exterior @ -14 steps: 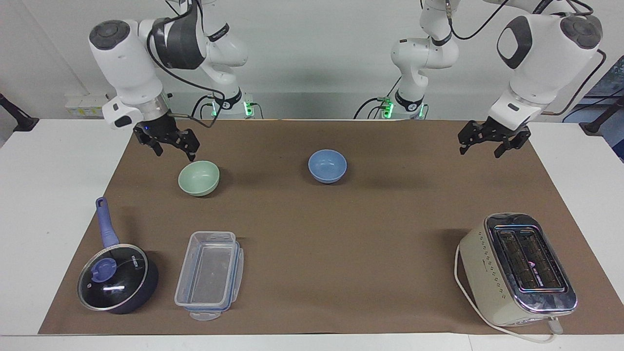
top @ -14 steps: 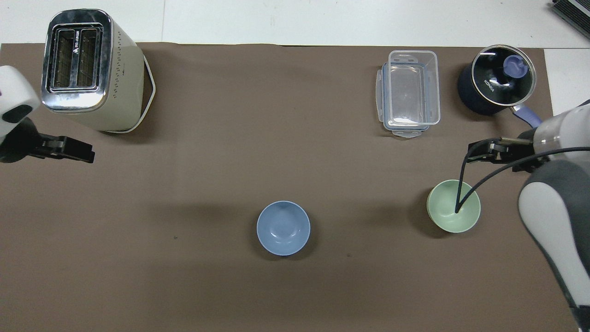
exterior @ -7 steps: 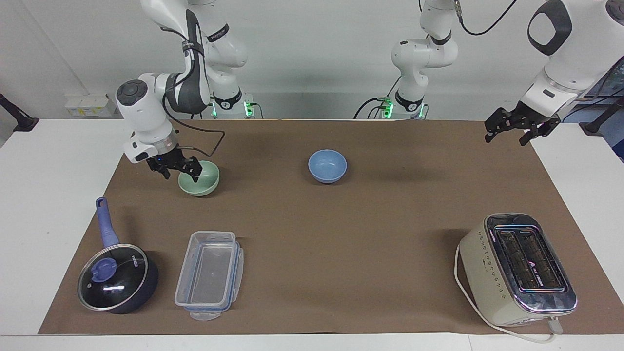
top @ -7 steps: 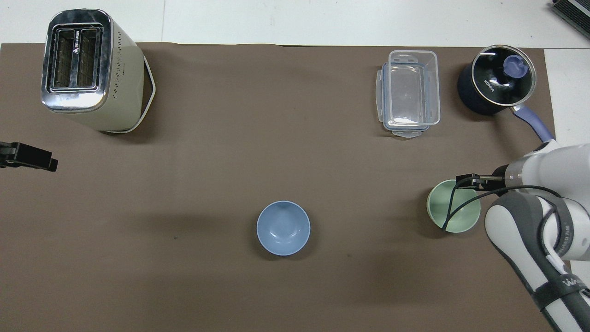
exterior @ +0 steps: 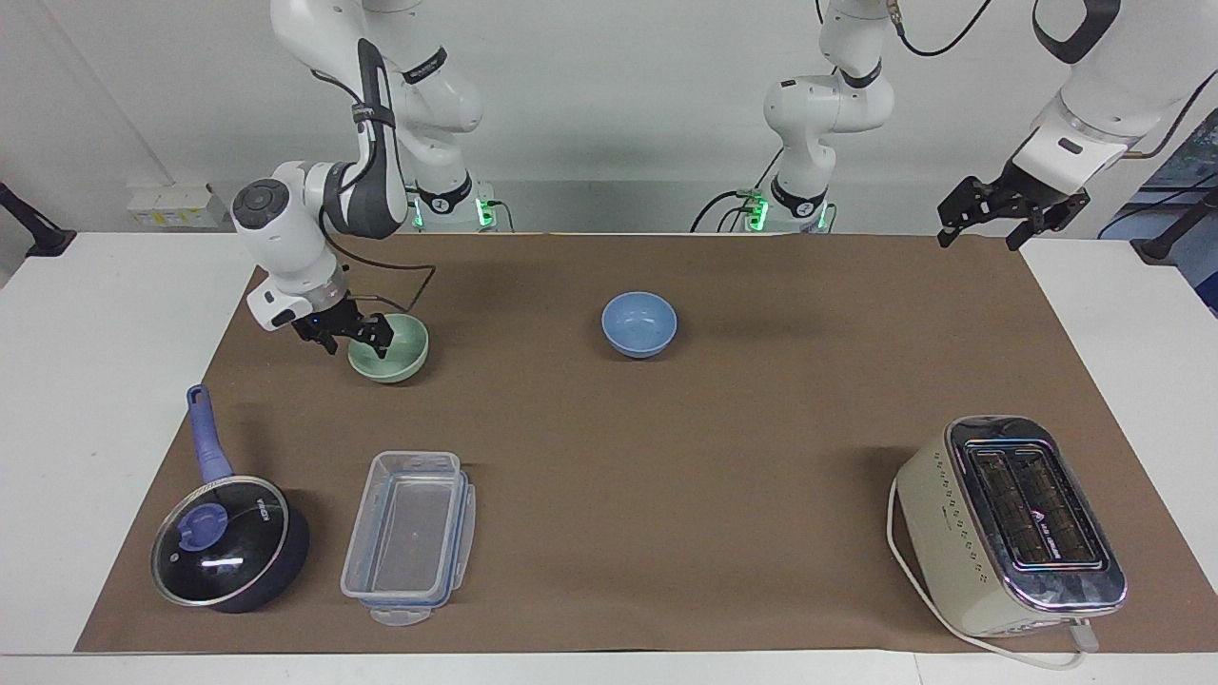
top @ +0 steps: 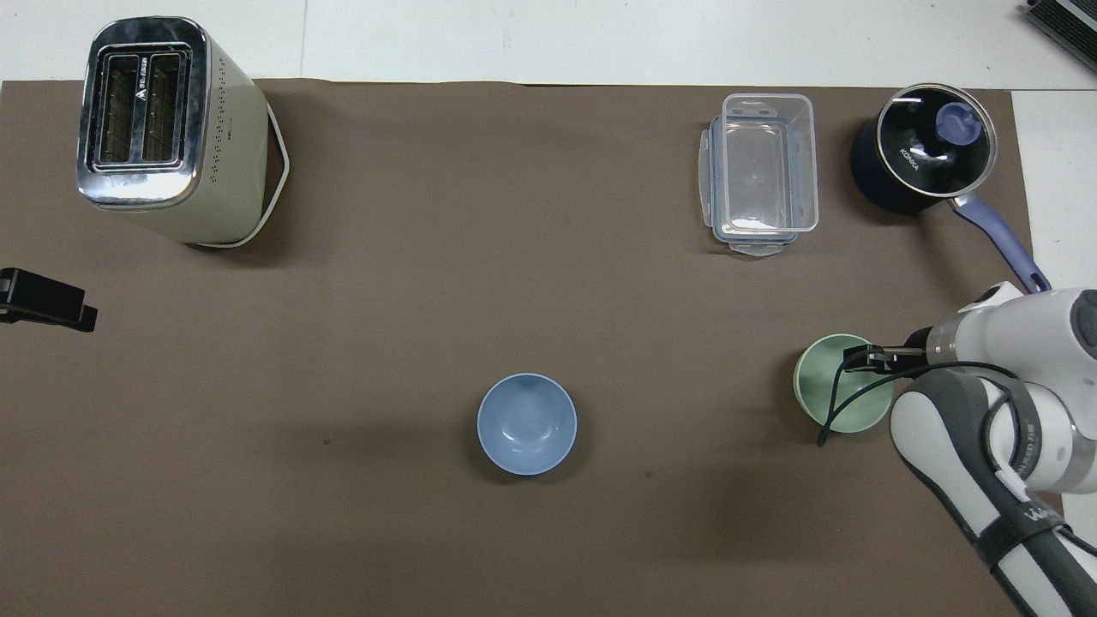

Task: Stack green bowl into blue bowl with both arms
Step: 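Grip the green bowl rim with the right gripper and lift it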

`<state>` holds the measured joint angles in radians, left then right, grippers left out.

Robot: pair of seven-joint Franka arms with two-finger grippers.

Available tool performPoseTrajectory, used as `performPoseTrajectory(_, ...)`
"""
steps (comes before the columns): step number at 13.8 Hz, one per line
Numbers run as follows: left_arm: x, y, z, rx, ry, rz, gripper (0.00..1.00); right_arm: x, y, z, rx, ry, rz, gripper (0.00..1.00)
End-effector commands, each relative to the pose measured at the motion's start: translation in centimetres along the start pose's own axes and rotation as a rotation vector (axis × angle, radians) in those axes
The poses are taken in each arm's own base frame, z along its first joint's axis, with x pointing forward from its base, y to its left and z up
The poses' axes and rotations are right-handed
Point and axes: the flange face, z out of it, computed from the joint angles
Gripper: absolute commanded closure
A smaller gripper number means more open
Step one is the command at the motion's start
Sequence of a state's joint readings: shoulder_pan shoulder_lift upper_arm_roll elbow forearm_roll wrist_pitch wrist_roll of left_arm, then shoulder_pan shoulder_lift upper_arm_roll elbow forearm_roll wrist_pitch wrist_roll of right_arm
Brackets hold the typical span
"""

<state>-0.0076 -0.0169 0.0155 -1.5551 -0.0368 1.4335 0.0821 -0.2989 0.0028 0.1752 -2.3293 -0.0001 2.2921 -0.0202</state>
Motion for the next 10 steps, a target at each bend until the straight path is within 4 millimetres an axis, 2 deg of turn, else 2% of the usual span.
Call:
performPoseTrajectory(1, -0.8, 0.2, 0.1, 0.02, 0.0, -0.017, 0.0, -0.7, 0.2, 0.6, 0.011, -0.008, -0.039, 0.3)
performPoseTrajectory(3, -0.6, 0.1, -0.1, 0.017, 0.005, -0.023, 0.0, -0.8, 0.3, 1.4, 0.014, -0.028, -0.044, 0.6)
performPoseTrajectory(5, -0.8, -0.1, -0.1, 0.016, -0.001, -0.029, 0.0, -0.7, 0.2, 1.2, 0.015, -0.031, -0.041, 1.0)
performPoseTrajectory(7, -0.8, -0.4, -0.2, 0.016, 0.001, -0.033, 0.0, -0.5, -0.6, 0.0, 0.014, -0.02, -0.041, 1.0)
performPoseTrajectory(8, -0.8, -0.4, -0.2, 0.016, 0.001, -0.035, 0.0, -0.4, -0.7, -1.3, 0.012, -0.014, -0.044, 1.0)
performPoseTrajectory(10, -0.8, -0.4, -0.2, 0.016, 0.001, -0.035, 0.0, -0.9, -2.8, -3.6, 0.003, -0.018, -0.079, 1.0)
